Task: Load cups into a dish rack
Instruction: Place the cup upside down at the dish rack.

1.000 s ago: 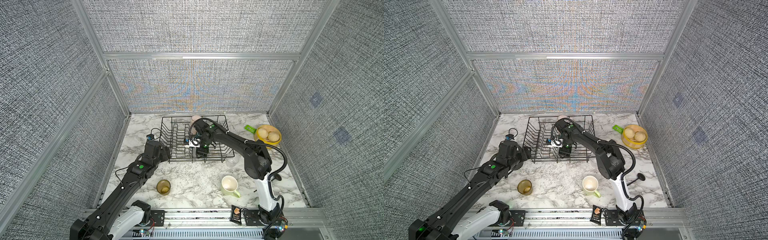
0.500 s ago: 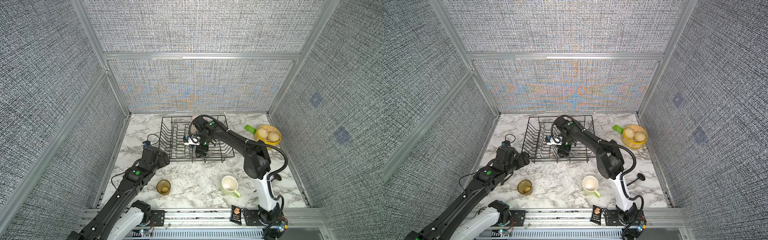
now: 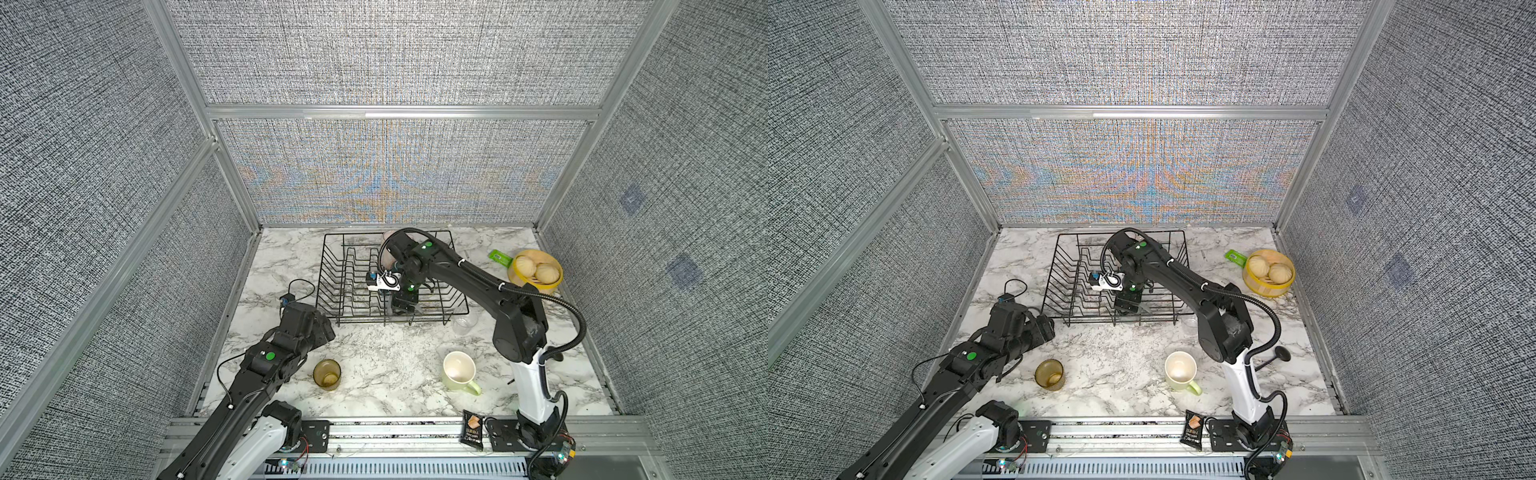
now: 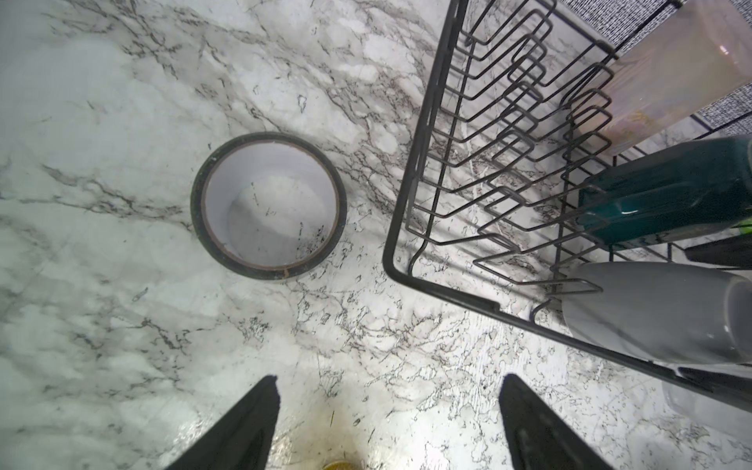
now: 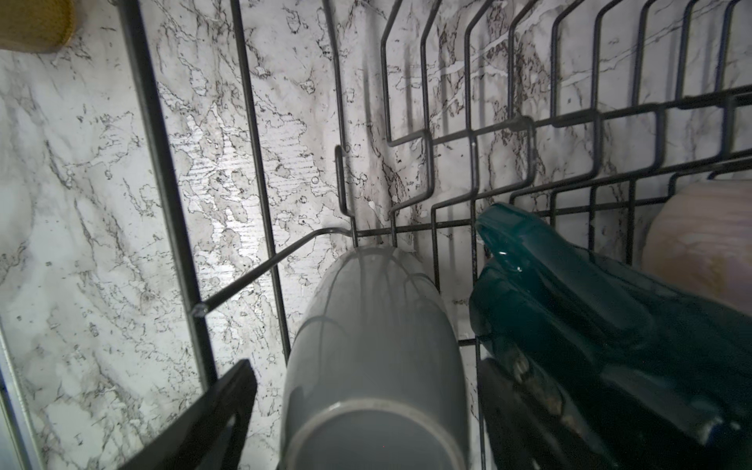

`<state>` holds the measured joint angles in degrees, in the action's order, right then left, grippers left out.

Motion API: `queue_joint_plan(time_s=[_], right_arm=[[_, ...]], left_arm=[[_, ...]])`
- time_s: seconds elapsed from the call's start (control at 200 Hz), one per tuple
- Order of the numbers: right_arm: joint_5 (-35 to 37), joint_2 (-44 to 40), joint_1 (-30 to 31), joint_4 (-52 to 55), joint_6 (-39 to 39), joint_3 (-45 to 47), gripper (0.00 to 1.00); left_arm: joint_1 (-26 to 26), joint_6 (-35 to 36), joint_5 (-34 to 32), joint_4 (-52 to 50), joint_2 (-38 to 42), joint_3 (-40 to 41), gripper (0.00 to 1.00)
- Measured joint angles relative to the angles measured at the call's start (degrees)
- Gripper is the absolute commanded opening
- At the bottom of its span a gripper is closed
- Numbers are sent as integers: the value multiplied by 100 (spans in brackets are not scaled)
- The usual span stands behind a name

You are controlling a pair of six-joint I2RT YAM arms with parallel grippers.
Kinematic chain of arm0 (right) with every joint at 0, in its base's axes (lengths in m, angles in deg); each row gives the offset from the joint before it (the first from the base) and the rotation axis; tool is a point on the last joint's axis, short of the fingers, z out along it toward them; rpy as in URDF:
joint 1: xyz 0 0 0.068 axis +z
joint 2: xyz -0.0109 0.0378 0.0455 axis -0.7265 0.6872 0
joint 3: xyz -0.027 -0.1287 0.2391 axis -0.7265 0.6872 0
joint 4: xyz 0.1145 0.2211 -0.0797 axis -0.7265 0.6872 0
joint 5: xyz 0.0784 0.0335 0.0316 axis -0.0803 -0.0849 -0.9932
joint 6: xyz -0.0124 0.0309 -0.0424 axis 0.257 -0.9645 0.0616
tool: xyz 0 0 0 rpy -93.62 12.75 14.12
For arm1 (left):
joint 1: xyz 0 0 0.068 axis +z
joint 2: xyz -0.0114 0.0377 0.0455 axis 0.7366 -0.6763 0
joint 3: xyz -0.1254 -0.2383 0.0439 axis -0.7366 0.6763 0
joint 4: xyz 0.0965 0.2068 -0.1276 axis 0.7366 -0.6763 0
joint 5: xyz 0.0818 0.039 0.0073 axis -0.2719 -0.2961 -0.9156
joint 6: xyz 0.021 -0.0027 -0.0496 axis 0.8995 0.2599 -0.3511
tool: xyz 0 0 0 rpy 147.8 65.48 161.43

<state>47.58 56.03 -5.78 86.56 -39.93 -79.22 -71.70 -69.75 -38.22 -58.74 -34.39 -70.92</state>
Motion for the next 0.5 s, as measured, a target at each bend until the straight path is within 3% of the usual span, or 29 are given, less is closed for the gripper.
queue_joint_plan(time_s=[0.245,0.5], right_arm=[[164,-28,-24,122,-348,20,85],[254,-92,-35,-105,-452,363,73]], left_arm=[[-2,-254,162,-153,15,50,85],[-2,-605,118,-662,20,92,82]])
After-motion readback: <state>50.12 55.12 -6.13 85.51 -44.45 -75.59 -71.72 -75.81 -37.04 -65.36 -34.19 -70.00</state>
